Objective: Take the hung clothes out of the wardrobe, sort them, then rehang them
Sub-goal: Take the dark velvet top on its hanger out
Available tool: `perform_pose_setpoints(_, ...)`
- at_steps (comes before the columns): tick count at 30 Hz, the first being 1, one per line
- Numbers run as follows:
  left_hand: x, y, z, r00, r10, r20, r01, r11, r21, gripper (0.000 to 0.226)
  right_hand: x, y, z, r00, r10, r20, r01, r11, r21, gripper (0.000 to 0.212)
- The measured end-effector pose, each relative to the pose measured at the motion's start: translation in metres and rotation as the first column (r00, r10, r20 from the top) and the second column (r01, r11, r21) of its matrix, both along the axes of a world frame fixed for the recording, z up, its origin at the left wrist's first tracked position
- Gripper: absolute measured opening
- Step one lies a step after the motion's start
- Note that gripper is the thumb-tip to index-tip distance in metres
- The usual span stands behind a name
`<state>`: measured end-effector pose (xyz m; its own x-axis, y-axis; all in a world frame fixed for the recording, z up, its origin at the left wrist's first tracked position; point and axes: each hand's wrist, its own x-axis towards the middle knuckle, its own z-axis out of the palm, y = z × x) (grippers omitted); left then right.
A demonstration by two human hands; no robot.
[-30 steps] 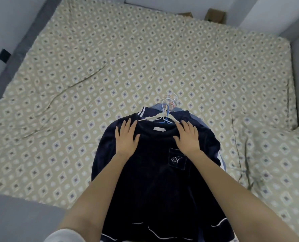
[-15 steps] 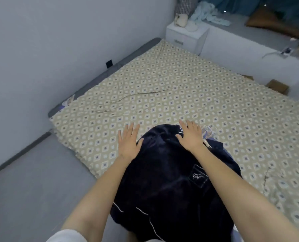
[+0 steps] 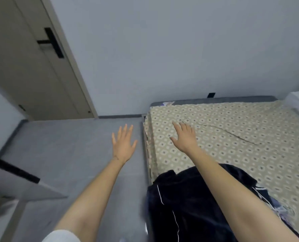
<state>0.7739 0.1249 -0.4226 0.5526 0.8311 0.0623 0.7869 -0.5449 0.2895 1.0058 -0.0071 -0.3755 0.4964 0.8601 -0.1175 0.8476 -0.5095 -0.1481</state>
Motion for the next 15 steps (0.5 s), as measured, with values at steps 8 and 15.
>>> perform_pose_setpoints(8,-0.175,0.026,0.013,0.944,0.325,0.055,-0.326,0.945,0.019,0.069,-0.154,0.112,0.014,0.943,0.330,0.033,-0.331,0.944,0.015,0.072)
perform_pose_setpoints(15,-0.346,0.024,0.009,0.824,0.565,0.045,-0.565,0.825,-0.006,0.067,-0.313,0.166,0.013,0.827,0.562,0.026,-0.561,0.827,-0.012,0.069)
